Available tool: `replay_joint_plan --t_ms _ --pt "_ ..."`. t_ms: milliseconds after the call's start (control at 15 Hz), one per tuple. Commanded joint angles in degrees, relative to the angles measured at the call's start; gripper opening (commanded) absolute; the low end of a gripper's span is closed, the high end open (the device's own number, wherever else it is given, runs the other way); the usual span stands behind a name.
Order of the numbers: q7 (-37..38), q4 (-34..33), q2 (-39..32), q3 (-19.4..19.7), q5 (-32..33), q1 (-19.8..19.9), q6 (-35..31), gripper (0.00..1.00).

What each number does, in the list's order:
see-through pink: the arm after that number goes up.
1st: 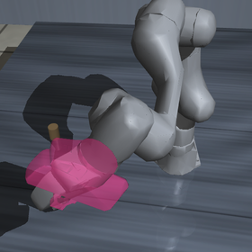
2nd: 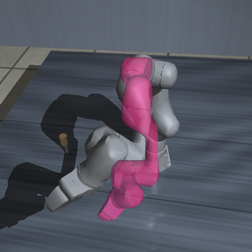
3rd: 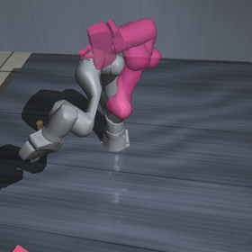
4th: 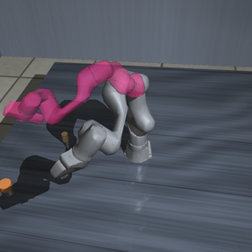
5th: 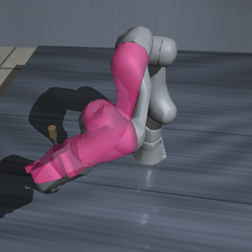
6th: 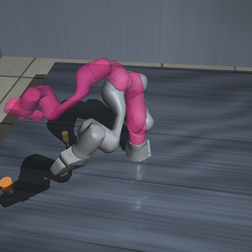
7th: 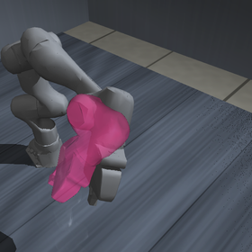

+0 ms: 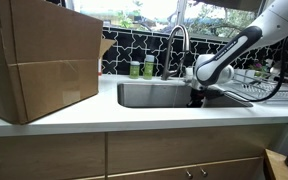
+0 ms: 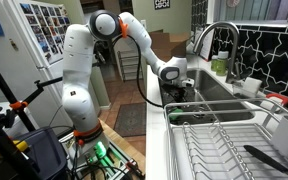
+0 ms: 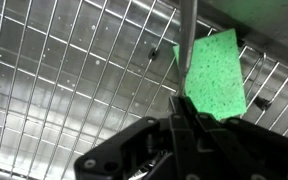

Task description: Lift the spoon in the sink, rinse it at the tap and then put it to the left in the sink

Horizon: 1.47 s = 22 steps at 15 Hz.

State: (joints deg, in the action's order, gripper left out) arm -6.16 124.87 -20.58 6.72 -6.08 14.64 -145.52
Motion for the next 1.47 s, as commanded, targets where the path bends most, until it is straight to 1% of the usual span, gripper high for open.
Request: replay_joint_plan --t_ms 0,200,267,467,733,800,1067,1267,1400 --pt "0.06 0.14 0.26 0.49 -0.05 -0.47 0.11 0.07" --pt "0.15 0.27 0.31 0.62 0.04 -0.59 0.11 0.07" --pt "0.16 0.28 0.31 0.64 0.05 -0.6 0.11 0.02" --pt "2.47 -0.49 1.86 2.23 3.4 -2.09 0.49 0.02" --pt "8.8 -1.69 2.71 5.42 11.67 -5.31 1.97 0.02" --pt "11.83 -1.7 2.74 6.74 15.06 -6.69 2.32 0.02" --pt "21.02 -2.2 2.69 9.89 25.82 -10.34 4.91 0.02" --pt "25.44 -3.65 2.32 10.94 32.82 -12.29 7.1 0.02" --pt "27.11 -5.18 2.11 10.9 36.8 -13.25 9.14 0.02"
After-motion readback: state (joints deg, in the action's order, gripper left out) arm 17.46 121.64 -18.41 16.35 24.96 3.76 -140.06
